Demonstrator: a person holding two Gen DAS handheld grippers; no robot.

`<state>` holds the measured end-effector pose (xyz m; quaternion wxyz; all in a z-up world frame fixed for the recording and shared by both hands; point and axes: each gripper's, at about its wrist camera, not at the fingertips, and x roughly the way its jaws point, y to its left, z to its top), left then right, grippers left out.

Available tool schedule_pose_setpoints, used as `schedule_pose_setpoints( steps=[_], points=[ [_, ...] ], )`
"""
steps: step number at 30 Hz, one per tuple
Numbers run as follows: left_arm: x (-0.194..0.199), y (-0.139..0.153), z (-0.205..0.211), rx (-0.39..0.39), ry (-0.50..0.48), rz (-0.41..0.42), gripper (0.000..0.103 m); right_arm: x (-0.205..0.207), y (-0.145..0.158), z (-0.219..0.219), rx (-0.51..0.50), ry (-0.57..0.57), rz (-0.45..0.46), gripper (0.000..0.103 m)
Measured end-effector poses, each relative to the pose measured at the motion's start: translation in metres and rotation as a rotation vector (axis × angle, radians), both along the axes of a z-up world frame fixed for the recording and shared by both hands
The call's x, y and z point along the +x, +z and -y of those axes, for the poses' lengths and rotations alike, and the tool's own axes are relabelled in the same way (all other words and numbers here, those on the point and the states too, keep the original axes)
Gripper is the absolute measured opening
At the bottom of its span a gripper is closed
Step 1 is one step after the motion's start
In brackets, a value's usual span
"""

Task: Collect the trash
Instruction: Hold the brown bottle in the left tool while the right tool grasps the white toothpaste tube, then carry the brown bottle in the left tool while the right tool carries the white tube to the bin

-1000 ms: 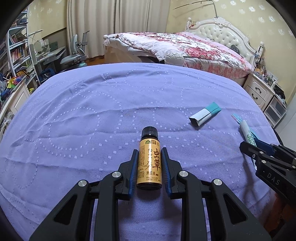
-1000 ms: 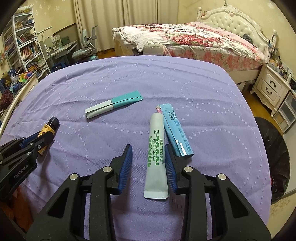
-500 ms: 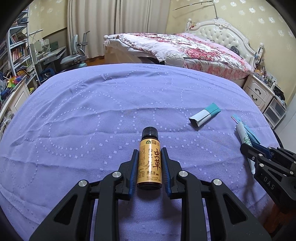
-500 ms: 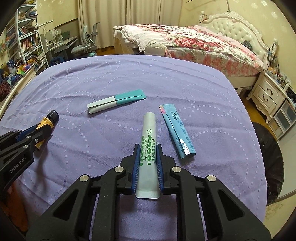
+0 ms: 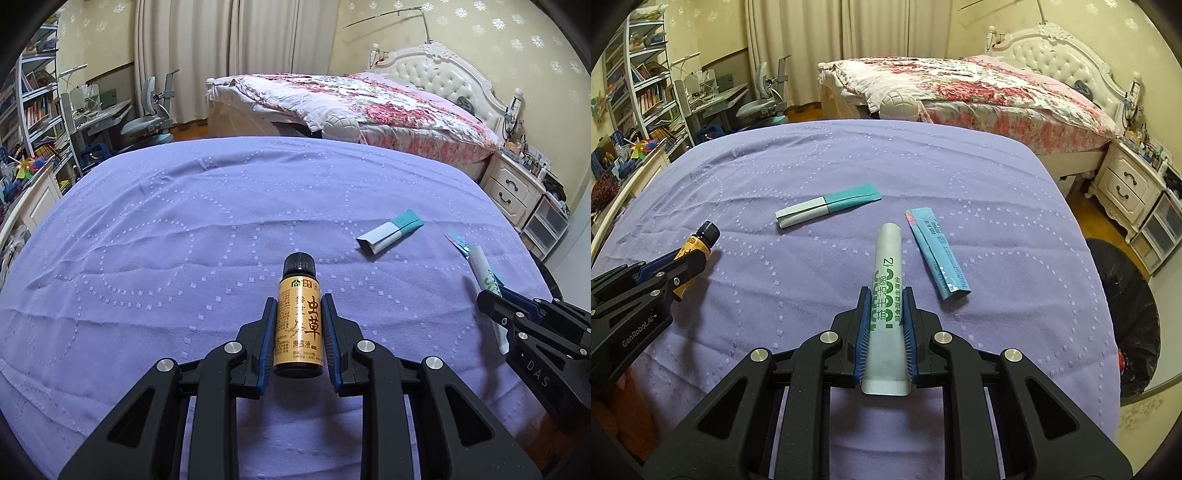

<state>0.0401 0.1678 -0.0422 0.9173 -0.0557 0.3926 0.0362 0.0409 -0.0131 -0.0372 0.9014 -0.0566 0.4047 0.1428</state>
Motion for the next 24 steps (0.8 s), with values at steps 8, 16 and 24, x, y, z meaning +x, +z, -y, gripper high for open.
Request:
schedule_pose_setpoints(
  steps=[8,16,24],
  points=[
    [-0.005,0.008,0.019,-0.003,-0.021,0.024,0.025,-0.007,0.007,0.017,0.019,-0.023,0.022,0.017],
    [-0.003,0.016,0.044,0.016,-0.055,0.043,0.025,-0.011,0.012,0.038,0.039,-0.054,0.039,0.017],
    [0.004,0.025,0.078,0.036,-0.109,0.063,0.025,-0.013,0.017,0.069,0.059,-0.101,0.06,0.017]
  ],
)
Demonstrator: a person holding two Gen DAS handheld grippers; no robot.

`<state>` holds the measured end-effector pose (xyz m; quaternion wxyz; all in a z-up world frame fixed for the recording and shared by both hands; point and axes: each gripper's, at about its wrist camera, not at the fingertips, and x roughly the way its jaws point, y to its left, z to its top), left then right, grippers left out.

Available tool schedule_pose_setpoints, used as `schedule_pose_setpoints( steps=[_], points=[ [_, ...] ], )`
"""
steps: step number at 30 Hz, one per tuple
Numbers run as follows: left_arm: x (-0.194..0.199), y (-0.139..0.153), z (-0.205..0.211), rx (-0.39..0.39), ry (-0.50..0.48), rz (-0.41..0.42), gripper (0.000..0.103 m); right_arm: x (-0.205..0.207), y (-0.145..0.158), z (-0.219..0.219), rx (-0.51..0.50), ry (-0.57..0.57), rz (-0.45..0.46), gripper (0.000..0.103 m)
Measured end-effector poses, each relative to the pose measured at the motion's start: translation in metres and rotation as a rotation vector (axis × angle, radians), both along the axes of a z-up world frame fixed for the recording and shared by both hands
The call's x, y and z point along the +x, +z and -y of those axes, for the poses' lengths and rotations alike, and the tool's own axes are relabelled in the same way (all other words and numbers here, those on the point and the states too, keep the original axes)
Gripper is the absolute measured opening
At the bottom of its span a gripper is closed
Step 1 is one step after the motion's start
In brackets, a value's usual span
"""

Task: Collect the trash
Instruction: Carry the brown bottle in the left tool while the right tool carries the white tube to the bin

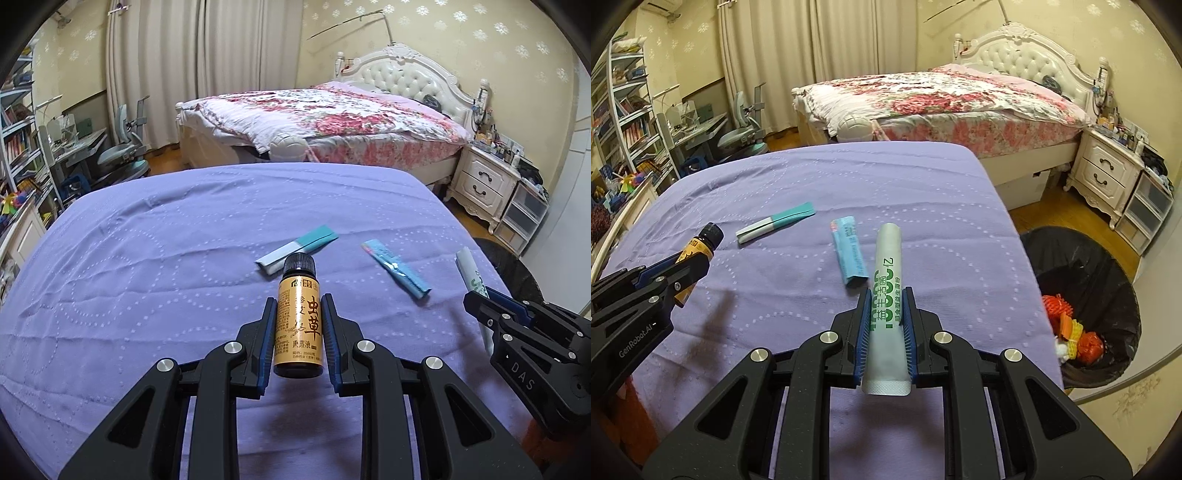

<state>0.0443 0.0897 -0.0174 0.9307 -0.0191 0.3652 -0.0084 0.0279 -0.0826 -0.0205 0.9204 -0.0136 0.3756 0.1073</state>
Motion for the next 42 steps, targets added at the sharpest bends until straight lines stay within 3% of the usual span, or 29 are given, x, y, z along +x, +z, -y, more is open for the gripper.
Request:
schedule_pose_setpoints(
  steps=[25,42],
  points=[
    [0.039,0.015,0.153,0.018,-0.297,0.052,0.025,0.018,0.011,0.144,0.02,-0.298,0.041,0.017],
    [0.08,-0.002,0.229,0.056,-0.384,0.012,0.025,0.042,-0.005,0.21,0.044,-0.455,0.013,0.017]
  ],
)
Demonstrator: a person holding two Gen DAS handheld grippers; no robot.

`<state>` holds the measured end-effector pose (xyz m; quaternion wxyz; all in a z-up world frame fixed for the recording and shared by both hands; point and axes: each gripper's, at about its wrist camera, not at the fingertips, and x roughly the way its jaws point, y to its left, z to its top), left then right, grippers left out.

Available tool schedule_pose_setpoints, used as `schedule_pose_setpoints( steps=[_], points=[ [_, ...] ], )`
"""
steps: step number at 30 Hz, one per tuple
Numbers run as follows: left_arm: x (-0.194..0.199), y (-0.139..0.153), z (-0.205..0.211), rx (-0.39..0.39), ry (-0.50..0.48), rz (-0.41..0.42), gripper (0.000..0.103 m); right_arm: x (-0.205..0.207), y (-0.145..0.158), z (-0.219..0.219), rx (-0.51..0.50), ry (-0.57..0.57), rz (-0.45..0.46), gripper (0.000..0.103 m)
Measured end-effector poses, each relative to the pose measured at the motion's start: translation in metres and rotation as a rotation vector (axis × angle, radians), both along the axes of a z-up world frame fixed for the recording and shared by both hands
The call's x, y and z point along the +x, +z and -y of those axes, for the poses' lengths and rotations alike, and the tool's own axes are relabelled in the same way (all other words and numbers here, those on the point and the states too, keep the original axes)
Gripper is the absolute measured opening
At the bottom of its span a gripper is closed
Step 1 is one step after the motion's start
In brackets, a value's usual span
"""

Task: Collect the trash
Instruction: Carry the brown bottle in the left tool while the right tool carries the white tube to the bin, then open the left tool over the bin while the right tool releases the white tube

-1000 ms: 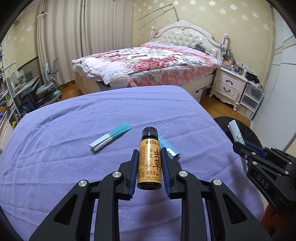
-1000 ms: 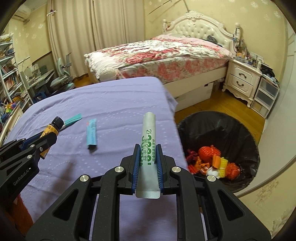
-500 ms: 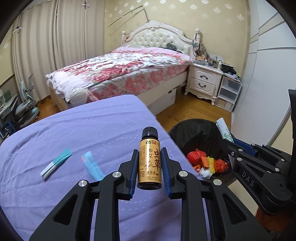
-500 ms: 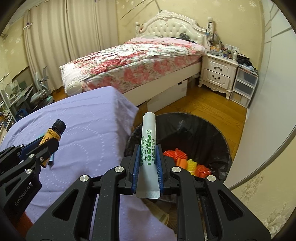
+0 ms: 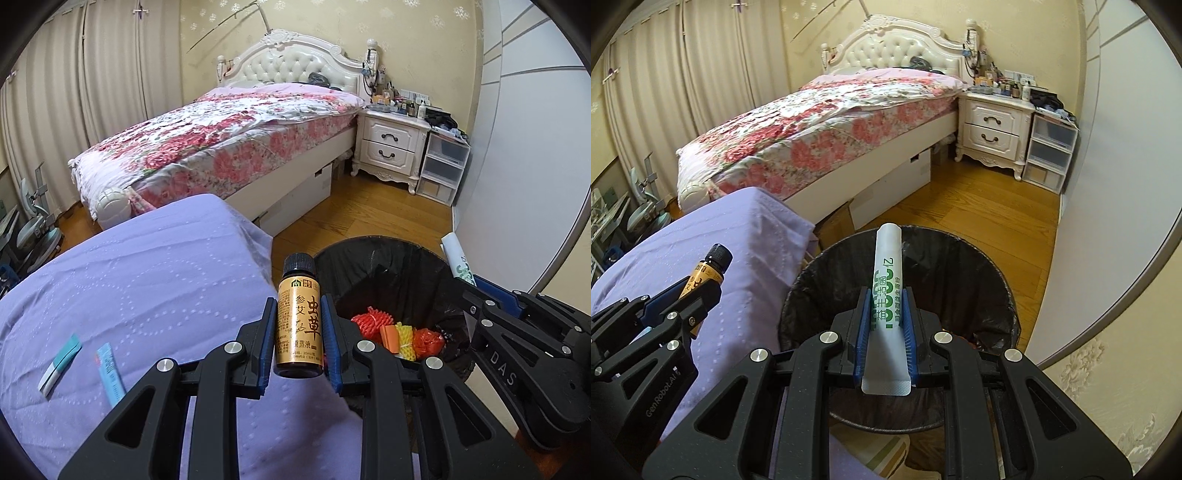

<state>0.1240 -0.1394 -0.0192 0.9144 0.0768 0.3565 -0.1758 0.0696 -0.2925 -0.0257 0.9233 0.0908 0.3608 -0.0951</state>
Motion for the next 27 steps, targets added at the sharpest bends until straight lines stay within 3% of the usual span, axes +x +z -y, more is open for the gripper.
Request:
schedule_pose_setpoints(
  steps=[18,19,21,22,23,27],
  points=[
    [0.018,-0.012,0.035,0.052,-0.027,-0.027,0.026,0.016,-0.02,0.03,0.018,-0.084,-0.043,0.018],
    [0.018,-0.012,0.035,0.057,-0.026,-0.025,0.027,0.015,-0.02,0.03,0.017,-0.088,-0.044,0.018],
    [0.018,-0.013,0.036,0.064,-0.022,-0.023,0.044,0.016,-0.021,0.031,0.016,-0.095,-0.045,0.02],
    [0.017,-0.013,0.035,0.064,-0.018,-0.02,0.047,0.015,-0.022,0.031,0.017,-0.1,-0.044,0.03],
    [0.017,-0.013,0.035,0.064,-0.014,-0.017,0.052,0.014,-0.022,0.032,0.014,-0.106,-0.042,0.034],
    [0.015,-0.011,0.032,0.068,-0.002,-0.007,0.062,0.013,-0.022,0.032,0.009,-0.114,-0.042,0.037]
  ],
)
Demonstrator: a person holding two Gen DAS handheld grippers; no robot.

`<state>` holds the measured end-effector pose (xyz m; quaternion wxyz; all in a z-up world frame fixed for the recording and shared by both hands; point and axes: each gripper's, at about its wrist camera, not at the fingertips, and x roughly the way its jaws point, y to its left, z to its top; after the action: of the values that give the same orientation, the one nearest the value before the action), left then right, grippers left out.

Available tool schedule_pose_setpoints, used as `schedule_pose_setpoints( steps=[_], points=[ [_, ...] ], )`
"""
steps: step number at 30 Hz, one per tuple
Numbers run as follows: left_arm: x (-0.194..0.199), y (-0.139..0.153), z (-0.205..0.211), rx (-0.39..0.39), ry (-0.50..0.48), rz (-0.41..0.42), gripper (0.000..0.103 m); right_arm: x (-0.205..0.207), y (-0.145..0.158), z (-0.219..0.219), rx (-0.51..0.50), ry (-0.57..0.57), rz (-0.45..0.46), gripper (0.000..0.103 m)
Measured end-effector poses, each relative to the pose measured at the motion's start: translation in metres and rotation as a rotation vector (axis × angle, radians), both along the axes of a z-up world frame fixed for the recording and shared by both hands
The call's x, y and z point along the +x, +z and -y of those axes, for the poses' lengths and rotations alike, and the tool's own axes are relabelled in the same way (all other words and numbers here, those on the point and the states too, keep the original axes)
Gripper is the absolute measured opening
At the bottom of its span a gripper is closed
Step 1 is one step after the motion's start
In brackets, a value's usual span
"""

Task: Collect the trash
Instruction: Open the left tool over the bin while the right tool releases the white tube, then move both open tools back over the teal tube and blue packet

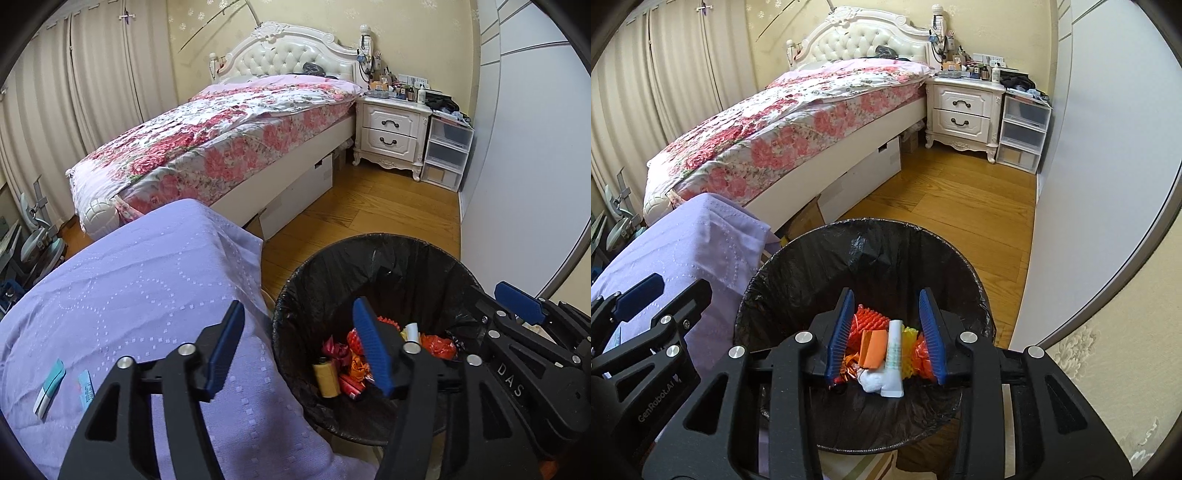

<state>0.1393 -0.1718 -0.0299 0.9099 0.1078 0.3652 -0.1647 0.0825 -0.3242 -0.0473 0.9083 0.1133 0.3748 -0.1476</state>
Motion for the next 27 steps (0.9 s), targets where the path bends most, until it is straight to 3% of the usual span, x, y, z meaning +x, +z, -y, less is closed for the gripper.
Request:
schedule_pose_setpoints(
  steps=[5,17,27],
  points=[
    [-0.001,0.005,-0.011,-0.014,0.021,0.006,0.068,-0.004,0.004,-0.002,-0.006,-0.005,0.009,0.047],
    [-0.015,0.012,-0.047,-0.03,0.072,0.013,0.072,-0.017,0.009,-0.023,-0.031,0.03,0.009,0.061],
    [-0.034,0.011,-0.108,-0.03,0.168,0.019,0.072,-0.027,0.015,-0.056,-0.013,0.106,0.023,0.064]
  ],
)
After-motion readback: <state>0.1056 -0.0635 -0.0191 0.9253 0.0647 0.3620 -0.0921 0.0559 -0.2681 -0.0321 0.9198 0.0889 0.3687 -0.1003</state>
